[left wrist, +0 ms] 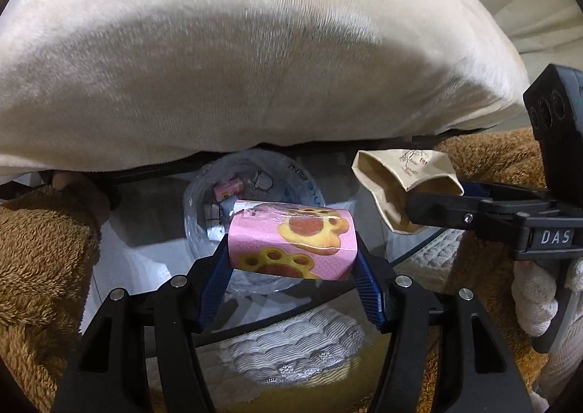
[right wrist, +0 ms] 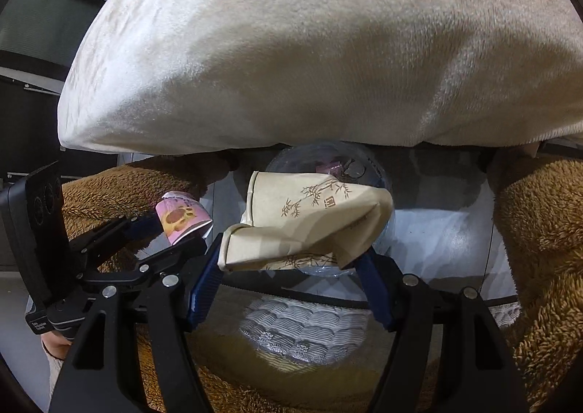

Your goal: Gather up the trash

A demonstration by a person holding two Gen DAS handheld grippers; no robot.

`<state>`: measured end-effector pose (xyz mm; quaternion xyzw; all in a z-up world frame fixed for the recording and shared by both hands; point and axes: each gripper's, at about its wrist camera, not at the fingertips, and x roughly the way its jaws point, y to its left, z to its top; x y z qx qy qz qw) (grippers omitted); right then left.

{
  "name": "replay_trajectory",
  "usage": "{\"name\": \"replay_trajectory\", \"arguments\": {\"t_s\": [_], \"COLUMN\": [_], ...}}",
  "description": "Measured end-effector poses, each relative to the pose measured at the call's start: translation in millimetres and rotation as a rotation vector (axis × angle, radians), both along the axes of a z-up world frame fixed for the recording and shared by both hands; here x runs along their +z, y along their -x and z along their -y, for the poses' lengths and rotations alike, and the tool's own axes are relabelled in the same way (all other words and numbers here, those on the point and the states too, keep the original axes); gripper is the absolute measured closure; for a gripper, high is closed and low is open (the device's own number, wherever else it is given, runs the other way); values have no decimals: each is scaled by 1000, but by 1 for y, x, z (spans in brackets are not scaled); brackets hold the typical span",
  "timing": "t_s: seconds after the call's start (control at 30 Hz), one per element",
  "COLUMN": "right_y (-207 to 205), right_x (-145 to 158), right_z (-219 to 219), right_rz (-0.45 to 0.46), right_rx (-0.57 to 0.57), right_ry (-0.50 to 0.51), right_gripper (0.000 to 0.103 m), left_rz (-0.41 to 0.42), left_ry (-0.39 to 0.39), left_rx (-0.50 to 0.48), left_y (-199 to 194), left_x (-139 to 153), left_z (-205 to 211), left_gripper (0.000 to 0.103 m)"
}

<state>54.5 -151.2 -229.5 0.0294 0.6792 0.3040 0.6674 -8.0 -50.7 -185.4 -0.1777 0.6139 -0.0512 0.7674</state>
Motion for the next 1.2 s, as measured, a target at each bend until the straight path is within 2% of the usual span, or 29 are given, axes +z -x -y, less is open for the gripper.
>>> {"name": "replay_trajectory", "arguments": {"t_s": [0.13, 0.4, 0.5, 0.53, 0.57, 0.6, 0.8, 1.0, 1.2], "right_y": [0, -7, -9, -10, -10, -10, -10, -6, 7], "right_x": [-6, -5, -4, -4, -3, -3, 2, 14, 48], "right_z": [-3, -6, -2, -1, -1, 0, 0, 1, 5], "right_rz": [-33, -45, -58, -61, -60, -57, -30, 63, 273], "right_rx": [-7, -12, -28, -32, -37, -43, -48, -41, -19], "right_ry": [5, -11, -33, -34, -32, -30, -32, -39, -86], "right_gripper": [35, 34, 22, 22, 22, 22, 22, 22, 22], "left_rz": [-33, -53, -56, -57, -59, -58, -42, -3, 117], "left_ry": [1, 4, 10, 15, 16, 15, 14, 13, 27], "left_rx": [-4, -10, -4, -3, -4, -5, -3, 8, 24], "left_y": [-3, -2, -1, -1, -1, -2, -2, -2, 1], "left_x": [-5, -7, -7, -7, -7, -7, -5, 3, 26], "left_z": [4, 2, 1, 1, 0, 0, 0, -2, -8], "left_gripper": [43, 43, 42, 41, 32, 29, 28, 28, 28]}}
